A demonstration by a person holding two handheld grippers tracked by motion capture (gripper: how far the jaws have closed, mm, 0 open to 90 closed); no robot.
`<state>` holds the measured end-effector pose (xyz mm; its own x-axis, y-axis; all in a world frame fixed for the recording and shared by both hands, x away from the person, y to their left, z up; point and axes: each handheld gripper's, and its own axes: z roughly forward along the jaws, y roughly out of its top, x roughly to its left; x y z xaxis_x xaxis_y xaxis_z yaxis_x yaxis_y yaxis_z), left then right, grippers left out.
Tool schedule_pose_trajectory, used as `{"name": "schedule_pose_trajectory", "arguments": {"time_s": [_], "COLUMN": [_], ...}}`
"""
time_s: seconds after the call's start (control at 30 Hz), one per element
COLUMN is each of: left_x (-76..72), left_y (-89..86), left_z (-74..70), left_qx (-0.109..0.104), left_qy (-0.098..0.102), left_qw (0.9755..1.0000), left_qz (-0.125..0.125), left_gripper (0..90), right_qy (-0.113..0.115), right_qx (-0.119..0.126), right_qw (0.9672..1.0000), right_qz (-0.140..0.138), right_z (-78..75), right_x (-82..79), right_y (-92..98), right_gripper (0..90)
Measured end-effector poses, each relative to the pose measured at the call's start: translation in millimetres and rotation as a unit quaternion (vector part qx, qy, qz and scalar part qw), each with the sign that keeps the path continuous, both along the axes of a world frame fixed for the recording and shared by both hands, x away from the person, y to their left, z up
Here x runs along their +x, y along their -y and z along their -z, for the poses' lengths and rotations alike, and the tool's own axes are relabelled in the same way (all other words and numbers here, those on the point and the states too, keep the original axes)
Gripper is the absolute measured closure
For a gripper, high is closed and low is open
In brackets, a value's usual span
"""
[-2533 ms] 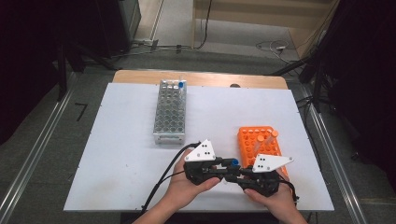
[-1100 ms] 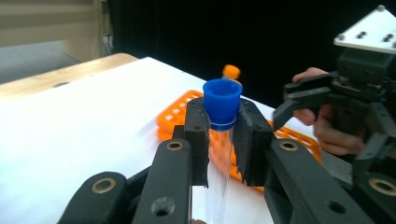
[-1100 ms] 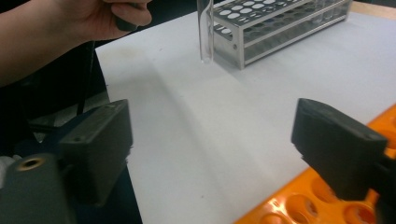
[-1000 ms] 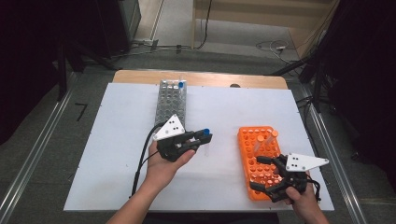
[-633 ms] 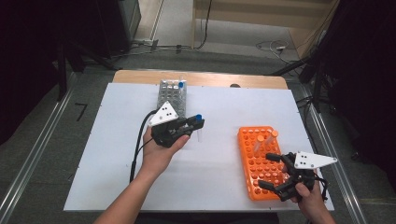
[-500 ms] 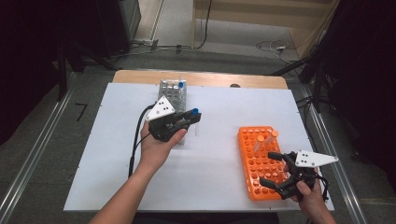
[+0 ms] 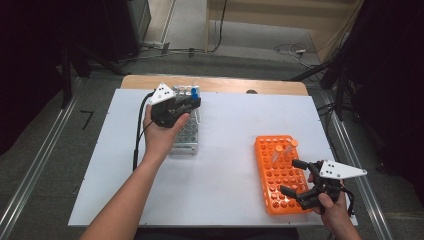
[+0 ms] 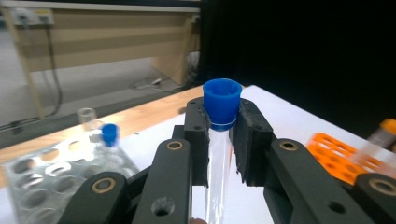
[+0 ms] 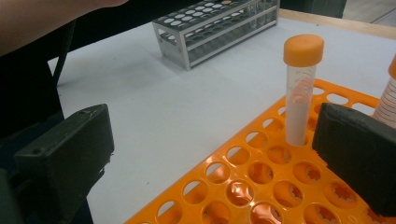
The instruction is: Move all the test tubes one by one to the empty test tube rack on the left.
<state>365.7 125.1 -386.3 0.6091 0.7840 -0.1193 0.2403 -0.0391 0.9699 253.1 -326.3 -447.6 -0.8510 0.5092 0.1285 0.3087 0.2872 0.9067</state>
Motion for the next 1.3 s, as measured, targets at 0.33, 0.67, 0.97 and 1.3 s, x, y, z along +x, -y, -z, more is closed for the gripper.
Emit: {"name": "schedule_pose_trajectory", "arguments": {"time_s": [0.33, 0.67, 0.97, 1.3], "left_x": [34.6, 60.8, 71.6, 69.2], "left_y": [-2.9, -3.3, 0.6, 11.8], "left_z": [4.0, 15.0, 28.0, 35.5], "left_qx": [-0.007, -0.01, 0.0, 0.047], "left_qy": [0.009, 0.008, -0.003, -0.027], "left_qw": [0.9986, 0.9948, 0.9926, 0.9907], "left_qz": [-0.053, -0.101, -0.121, -0.125], "left_gripper": [77.4, 77.4, 77.5, 77.3], "right_qy": [-0.001, -0.001, -0.001, 0.001], "right_qx": [0.005, 0.008, 0.01, 0.01], "right_qw": [1.0, 0.9999, 0.9999, 0.9998], "right_qz": [0.006, 0.012, 0.013, 0.016], "right_z": [0.7, 1.0, 1.3, 1.5], "right_x": [1.8, 3.0, 3.7, 4.2], "right_y": [3.4, 5.0, 6.3, 6.9], "right_gripper": [0.0, 0.0, 0.0, 0.0]}}
